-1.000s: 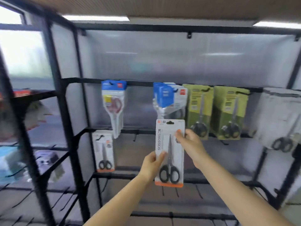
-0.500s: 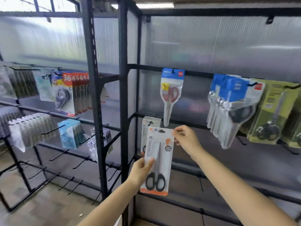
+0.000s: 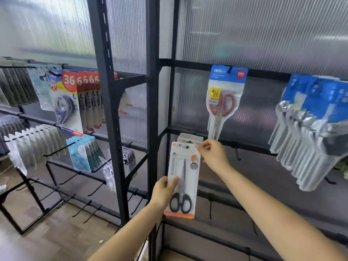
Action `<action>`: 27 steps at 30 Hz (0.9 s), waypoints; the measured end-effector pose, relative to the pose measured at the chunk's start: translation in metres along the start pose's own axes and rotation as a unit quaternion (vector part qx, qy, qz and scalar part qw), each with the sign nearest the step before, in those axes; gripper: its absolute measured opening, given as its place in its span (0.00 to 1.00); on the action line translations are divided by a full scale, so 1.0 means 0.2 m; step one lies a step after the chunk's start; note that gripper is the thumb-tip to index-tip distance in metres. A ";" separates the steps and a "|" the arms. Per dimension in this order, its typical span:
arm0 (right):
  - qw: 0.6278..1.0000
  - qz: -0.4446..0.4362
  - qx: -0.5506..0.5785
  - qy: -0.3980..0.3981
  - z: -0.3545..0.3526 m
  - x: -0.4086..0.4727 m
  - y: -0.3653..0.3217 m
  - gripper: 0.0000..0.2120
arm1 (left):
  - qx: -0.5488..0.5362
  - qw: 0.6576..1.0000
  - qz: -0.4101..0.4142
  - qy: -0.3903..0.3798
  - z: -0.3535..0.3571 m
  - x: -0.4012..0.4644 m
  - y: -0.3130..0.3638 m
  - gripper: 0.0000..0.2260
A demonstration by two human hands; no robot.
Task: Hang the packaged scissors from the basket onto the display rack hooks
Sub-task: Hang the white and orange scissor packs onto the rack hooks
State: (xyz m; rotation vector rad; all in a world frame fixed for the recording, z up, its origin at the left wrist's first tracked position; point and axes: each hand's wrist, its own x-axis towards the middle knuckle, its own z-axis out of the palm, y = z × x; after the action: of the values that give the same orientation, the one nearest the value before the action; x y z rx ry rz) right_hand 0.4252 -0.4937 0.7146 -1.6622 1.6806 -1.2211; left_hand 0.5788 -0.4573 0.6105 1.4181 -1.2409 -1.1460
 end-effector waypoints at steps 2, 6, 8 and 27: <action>1.000 -0.003 -0.018 0.007 0.04 0.04 0.02 0.07 | -0.009 1.000 -0.013 0.005 0.00 0.05 -0.02 0.11; 0.997 -0.023 -0.063 0.039 0.09 0.07 0.08 0.08 | -0.007 1.000 -0.029 0.009 0.01 0.14 -0.06 0.10; 0.995 -0.031 -0.075 0.056 0.11 0.08 0.11 0.07 | -0.008 0.999 -0.029 0.016 0.02 0.17 -0.07 0.09; 0.971 -0.075 -0.225 -0.022 0.16 0.07 0.25 0.26 | 0.073 0.993 -0.061 0.069 0.20 0.44 -0.08 0.19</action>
State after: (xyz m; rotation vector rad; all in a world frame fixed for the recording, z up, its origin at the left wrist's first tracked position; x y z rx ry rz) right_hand 0.4238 -0.5224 0.6605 -2.0957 1.9367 -0.8979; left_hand 0.5479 -0.5447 0.5809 1.6732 -1.1723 -1.0348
